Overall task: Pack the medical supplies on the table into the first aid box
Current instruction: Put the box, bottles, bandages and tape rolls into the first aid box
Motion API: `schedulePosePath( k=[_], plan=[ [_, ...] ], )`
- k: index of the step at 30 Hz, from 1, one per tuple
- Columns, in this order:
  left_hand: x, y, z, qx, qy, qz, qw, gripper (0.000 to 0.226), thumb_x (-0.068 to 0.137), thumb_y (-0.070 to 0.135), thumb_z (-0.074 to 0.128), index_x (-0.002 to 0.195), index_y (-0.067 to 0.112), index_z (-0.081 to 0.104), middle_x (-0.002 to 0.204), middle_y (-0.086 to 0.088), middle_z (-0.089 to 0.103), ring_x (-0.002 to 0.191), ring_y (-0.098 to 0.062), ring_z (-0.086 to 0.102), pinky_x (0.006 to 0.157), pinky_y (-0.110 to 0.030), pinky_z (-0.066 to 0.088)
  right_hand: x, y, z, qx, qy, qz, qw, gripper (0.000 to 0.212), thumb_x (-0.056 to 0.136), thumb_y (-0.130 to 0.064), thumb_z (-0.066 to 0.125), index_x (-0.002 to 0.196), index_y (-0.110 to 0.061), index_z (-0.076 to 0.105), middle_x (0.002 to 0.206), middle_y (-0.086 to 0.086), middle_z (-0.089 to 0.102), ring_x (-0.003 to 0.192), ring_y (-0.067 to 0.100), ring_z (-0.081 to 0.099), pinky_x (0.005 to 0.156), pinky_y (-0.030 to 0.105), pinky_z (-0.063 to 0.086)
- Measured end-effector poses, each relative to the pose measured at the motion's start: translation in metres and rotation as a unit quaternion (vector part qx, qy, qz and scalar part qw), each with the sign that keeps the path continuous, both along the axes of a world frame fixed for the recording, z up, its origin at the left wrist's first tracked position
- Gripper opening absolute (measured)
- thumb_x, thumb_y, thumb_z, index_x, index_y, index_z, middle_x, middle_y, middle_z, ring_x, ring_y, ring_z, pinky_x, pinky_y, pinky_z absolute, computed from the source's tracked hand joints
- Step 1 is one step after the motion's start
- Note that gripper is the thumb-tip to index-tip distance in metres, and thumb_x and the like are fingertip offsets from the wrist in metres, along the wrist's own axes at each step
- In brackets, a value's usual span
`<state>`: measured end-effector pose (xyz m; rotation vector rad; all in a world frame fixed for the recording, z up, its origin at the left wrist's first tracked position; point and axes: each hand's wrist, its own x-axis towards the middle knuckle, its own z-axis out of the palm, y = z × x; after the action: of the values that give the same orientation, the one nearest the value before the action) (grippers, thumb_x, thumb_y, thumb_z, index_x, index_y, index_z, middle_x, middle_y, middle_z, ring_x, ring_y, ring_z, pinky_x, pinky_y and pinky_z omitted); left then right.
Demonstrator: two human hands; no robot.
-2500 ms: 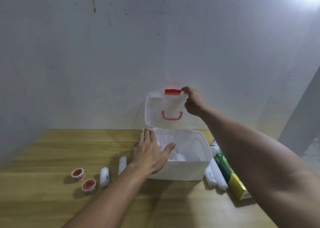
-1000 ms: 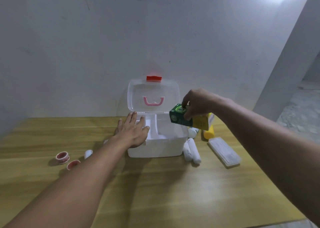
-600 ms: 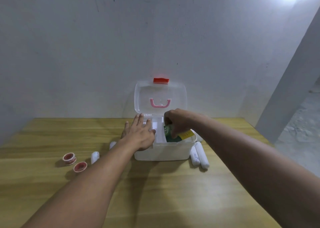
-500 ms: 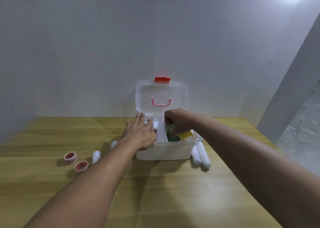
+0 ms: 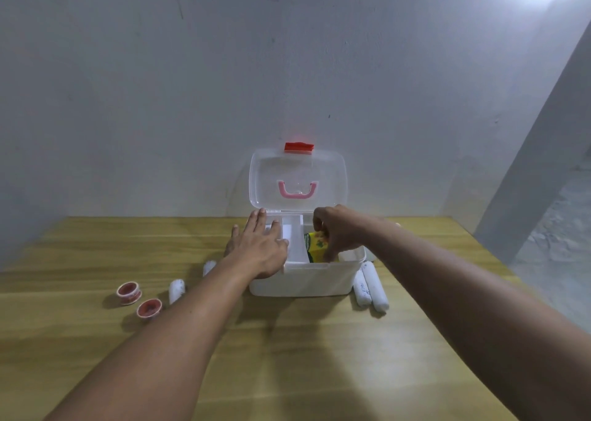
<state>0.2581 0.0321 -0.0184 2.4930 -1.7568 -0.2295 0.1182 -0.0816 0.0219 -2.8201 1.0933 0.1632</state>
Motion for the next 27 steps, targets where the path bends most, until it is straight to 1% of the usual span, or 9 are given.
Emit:
schedulePosePath(
  k=[5,8,12,15,18,21,23,25,27],
  plan=[
    [0.0,-0.002,-0.002,0.0,0.003,0.006,1.0,0.058,0.101,0.039,0.015,0.155,0.022,0.001,0.161,-0.008,-0.018,0.149,-0.021,-0.017,0.119,-0.048,-0.003,0.002,-0.002,-0.024,-0.051,-0.04,0.007,0.998,0.044,0.064,-0.018,0.082,0.099,-0.009,0.057,0.094,0.008,0.06,0.081,0.027,0.054,0.066,0.033,0.044],
    [0.0,-0.003,-0.003,-0.007,0.005,0.01,1.0,0.058,0.101,0.039,0.015,0.155,0.022,0.001,0.161,-0.008,-0.018,0.149,-0.022,-0.017,0.119,-0.047,-0.002,0.006,0.0,-0.029,-0.1,-0.04,0.012,0.994,0.029,0.07,-0.019,0.076,0.093,-0.005,0.066,0.092,0.012,0.068,0.083,0.029,0.063,0.071,0.035,0.053],
    [-0.001,-0.003,-0.003,-0.008,0.0,0.011,1.0,0.058,0.101,0.04,0.015,0.155,0.022,0.002,0.161,-0.008,-0.017,0.149,-0.022,-0.016,0.119,-0.047,-0.001,0.007,-0.002,-0.032,-0.083,-0.048,0.004,0.995,0.032,0.069,-0.027,0.08,0.094,-0.011,0.069,0.095,0.007,0.07,0.081,0.024,0.061,0.075,0.032,0.051],
    [-0.001,-0.003,-0.003,-0.007,0.004,0.011,1.0,0.058,0.101,0.038,0.015,0.155,0.021,0.002,0.161,-0.008,-0.018,0.149,-0.021,-0.016,0.12,-0.049,-0.001,0.0,0.0,-0.021,-0.028,-0.064,-0.003,0.998,0.042,0.065,-0.022,0.085,0.101,-0.009,0.067,0.103,0.008,0.068,0.088,0.026,0.06,0.075,0.03,0.048],
    [0.0,-0.004,-0.003,-0.003,0.001,0.011,1.0,0.058,0.101,0.039,0.015,0.155,0.022,0.002,0.161,-0.008,-0.018,0.149,-0.021,-0.015,0.12,-0.051,0.0,-0.018,-0.001,0.004,0.028,-0.16,-0.039,0.986,0.038,0.066,-0.009,0.085,0.098,-0.005,0.066,0.104,0.011,0.069,0.086,0.027,0.066,0.078,0.038,0.056],
    [0.0,-0.005,-0.004,0.002,-0.005,0.013,1.0,0.058,0.1,0.039,0.015,0.154,0.024,0.002,0.161,-0.007,-0.018,0.149,-0.021,-0.015,0.119,-0.055,0.0,-0.051,-0.015,0.026,0.058,-0.27,-0.119,0.954,0.017,0.072,0.005,0.074,0.082,-0.005,0.063,0.084,0.02,0.072,0.066,0.03,0.072,0.062,0.044,0.062],
    [0.0,-0.005,-0.004,0.002,-0.004,0.014,1.0,0.057,0.1,0.039,0.015,0.154,0.025,0.002,0.161,-0.007,-0.018,0.149,-0.021,-0.015,0.119,-0.056,0.001,-0.079,-0.026,0.028,0.048,-0.24,-0.18,0.953,0.015,0.075,0.006,0.07,0.076,-0.007,0.062,0.075,0.017,0.071,0.062,0.028,0.072,0.057,0.044,0.062],
    [-0.001,-0.005,-0.003,0.001,-0.003,0.014,1.0,0.057,0.101,0.039,0.015,0.154,0.025,0.002,0.161,-0.007,-0.018,0.149,-0.021,-0.015,0.119,-0.056,0.002,-0.107,-0.028,0.024,0.08,-0.127,-0.243,0.958,0.01,0.077,-0.002,0.074,0.084,0.0,0.066,0.078,0.018,0.071,0.068,0.028,0.072,0.062,0.044,0.062],
    [0.0,-0.005,-0.003,0.001,-0.005,0.013,1.0,0.057,0.101,0.039,0.014,0.154,0.025,0.001,0.161,-0.007,-0.018,0.149,-0.021,-0.015,0.118,-0.057,0.002,-0.127,-0.023,0.015,0.1,-0.011,-0.286,0.953,0.035,0.073,-0.016,0.081,0.096,0.007,0.067,0.076,0.015,0.069,0.075,0.029,0.071,0.063,0.042,0.061]
  ],
)
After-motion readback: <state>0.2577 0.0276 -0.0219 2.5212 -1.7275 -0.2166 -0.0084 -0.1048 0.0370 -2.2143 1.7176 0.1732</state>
